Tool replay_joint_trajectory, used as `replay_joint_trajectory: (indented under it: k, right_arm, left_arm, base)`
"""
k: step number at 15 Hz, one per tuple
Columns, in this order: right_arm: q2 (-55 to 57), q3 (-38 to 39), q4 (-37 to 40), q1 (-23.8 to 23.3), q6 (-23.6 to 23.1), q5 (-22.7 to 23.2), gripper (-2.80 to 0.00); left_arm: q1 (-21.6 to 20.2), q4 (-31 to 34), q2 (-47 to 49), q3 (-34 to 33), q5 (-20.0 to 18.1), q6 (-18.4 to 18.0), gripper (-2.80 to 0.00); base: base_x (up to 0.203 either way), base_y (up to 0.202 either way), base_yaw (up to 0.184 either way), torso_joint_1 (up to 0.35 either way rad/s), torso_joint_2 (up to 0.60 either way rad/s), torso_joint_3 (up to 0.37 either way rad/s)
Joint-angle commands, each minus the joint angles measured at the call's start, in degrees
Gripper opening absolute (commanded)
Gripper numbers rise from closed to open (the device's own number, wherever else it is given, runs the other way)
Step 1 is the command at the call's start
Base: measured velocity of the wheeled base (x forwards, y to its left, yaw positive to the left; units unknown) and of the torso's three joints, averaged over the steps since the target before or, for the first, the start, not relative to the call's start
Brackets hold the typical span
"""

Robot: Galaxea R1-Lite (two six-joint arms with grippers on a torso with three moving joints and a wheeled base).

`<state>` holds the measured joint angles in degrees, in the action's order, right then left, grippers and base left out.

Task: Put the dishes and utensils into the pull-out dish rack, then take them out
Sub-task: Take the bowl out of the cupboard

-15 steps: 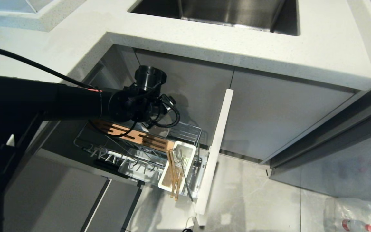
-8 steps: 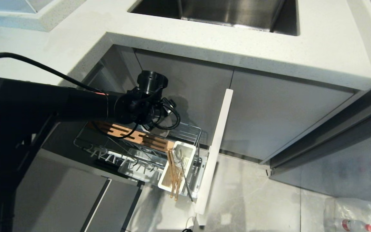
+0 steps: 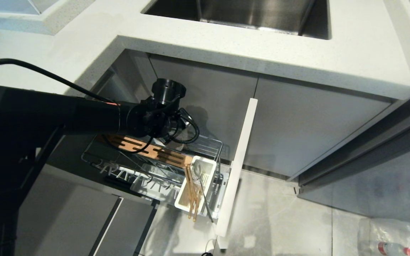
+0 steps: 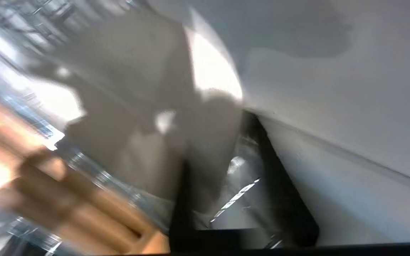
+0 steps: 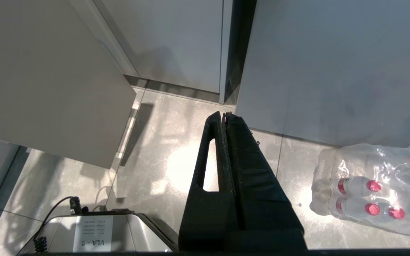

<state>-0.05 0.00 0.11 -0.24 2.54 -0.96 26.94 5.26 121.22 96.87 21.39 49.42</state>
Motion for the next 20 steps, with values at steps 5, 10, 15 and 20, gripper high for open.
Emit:
replay_joint_trajectory:
  k: [5, 10, 15, 20]
  right_arm:
    - [0.05, 0.09, 0.0, 0.06, 0.01, 0.0, -2.8]
    - [0.05, 0.09, 0.07, -0.02, 0.01, 0.0, -2.8]
    - [0.05, 0.09, 0.0, 0.0, 0.01, 0.0, -2.8]
    - [0.05, 0.09, -0.02, -0.02, 0.01, 0.0, -2.8]
  left_arm:
    - [0.99, 0.72, -4.3, -1.53, 0.48, 0.51, -2.8]
    - [2.68, 0.79, -12.11, -3.67, 0.57, 0.48, -2.8]
    - [6.18, 2.6, -22.98, -5.23, 1.0, -0.4, -2.8]
    - [11.86, 8.51, -38.1, -4.15, 3.47, -2.64, -2.8]
  base:
    - [0.0, 0.0, 0.0, 0.0, 0.0, 0.0]
    - [0.0, 0.0, 0.0, 0.0, 0.0, 0.0]
    - [0.0, 0.0, 0.0, 0.0, 0.0, 0.0]
    - [0.0, 0.0, 0.0, 0.0, 0.0, 0.0]
